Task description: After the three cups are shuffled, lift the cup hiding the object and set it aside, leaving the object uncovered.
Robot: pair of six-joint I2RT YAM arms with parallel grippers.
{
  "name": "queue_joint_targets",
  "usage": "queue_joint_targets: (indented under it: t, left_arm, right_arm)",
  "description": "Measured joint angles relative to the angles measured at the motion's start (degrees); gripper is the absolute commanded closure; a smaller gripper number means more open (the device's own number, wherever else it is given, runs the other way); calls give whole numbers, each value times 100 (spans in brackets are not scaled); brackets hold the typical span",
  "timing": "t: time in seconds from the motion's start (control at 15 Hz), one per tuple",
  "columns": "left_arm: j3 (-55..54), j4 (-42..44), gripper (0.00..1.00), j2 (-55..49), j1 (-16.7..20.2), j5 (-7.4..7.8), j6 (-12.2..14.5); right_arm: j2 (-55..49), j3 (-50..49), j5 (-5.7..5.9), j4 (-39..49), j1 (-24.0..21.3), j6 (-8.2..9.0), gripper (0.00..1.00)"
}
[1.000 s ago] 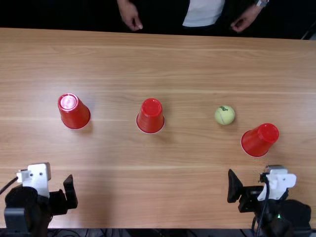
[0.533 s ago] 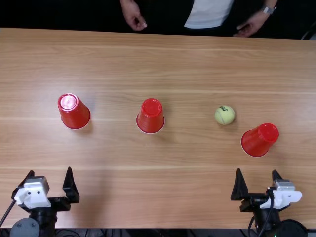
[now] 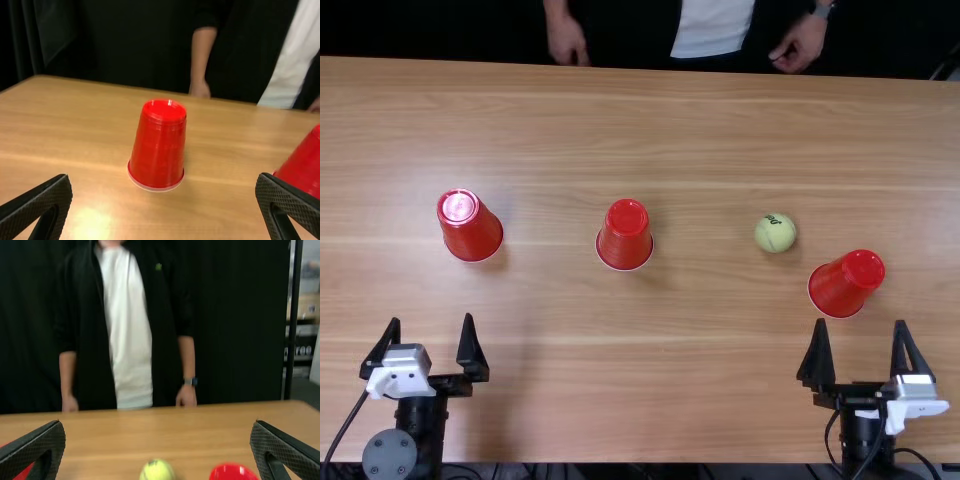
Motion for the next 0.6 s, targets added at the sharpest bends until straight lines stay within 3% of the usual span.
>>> queue_joint_targets:
  t: [0.2, 0.6]
  left_arm:
    - [11, -481, 0, 17, -2, 46, 0]
    - [85, -702, 0, 0, -2, 85, 0]
  right_arm:
    - [0, -807, 0, 1145, 0, -11, 0]
    - [0, -1054, -4, -245, 0, 4, 0]
